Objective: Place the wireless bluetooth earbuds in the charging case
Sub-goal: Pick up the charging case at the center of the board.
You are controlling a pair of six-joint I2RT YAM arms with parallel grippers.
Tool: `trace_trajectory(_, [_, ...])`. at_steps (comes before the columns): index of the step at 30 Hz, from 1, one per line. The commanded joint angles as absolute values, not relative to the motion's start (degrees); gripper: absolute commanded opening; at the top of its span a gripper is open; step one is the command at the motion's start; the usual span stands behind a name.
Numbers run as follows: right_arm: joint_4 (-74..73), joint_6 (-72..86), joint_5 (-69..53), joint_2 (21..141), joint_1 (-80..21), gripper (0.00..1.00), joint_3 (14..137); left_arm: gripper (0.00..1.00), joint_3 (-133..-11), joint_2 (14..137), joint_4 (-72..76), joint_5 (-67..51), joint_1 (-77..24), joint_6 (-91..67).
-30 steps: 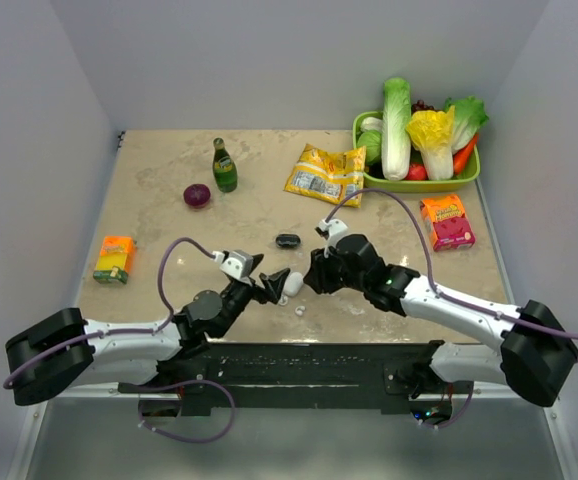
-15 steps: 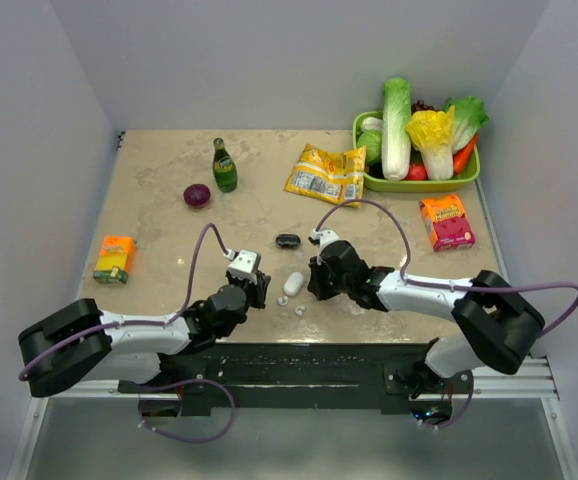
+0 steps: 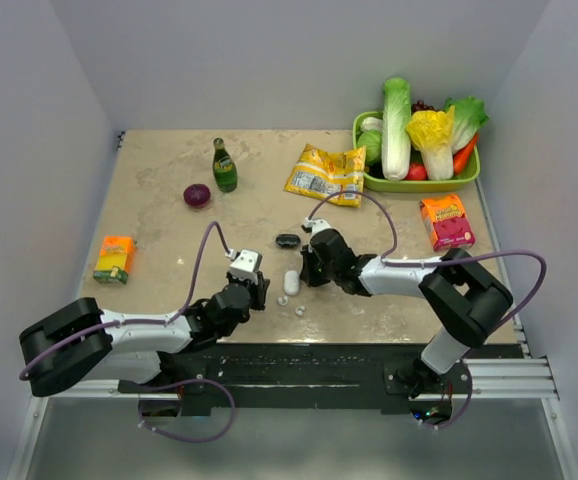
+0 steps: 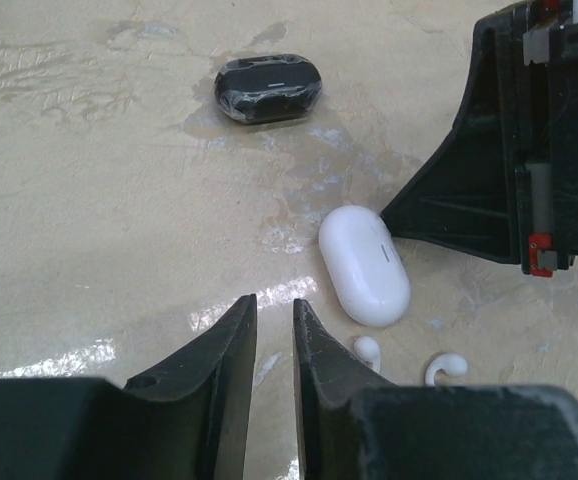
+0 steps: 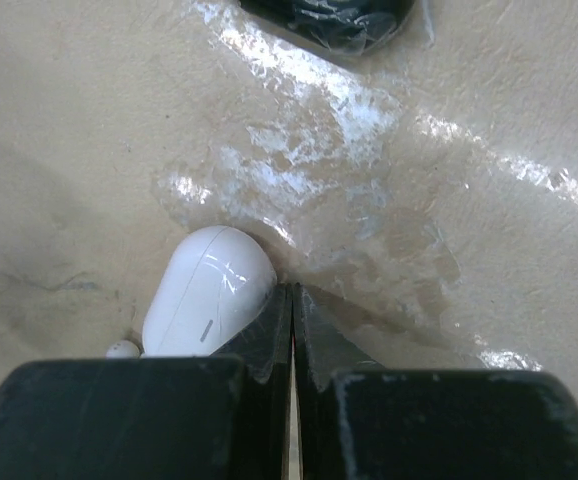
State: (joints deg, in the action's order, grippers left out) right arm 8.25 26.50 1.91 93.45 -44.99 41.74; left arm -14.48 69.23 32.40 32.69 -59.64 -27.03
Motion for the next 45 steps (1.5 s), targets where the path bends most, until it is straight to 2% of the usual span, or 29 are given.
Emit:
trace_trajectory(1, [9.1,26.0,2.6,94.8,-44.8,0.00,45.4,0.26,-14.8,68.3,32.3,33.3,-59.2,-29.1])
trace_trajectory(9, [6.9,26.1,3.0,92.8,-44.4,0.00,43.9,0.28,-14.3,69.0,32.3,33.0,-58.5,-29.2])
trace_trajectory(13, [8.3,26.3,-2.3,90.0,-45.3,0.00,39.2,0.28,-14.1,69.3,33.1,33.0,-58.4,-29.0])
trace_trajectory(18, [8.4,26.3,-4.7,90.3,-47.3,0.00,39.3,0.28,-14.6,70.2,33.5,32.0,-58.3,-29.4])
trace_trajectory(38, [10.1,28.2,-5.2,98.8,-48.8,0.00,48.2,0.29,-12.7,62.1,29.3,35.9,-58.3,-30.7])
trace_trajectory(45, [10.5,28.8,-6.0,102.5,-48.7,0.00,52.1,0.34,-11.8,59.9,27.5,38.2,-58.2,-31.6])
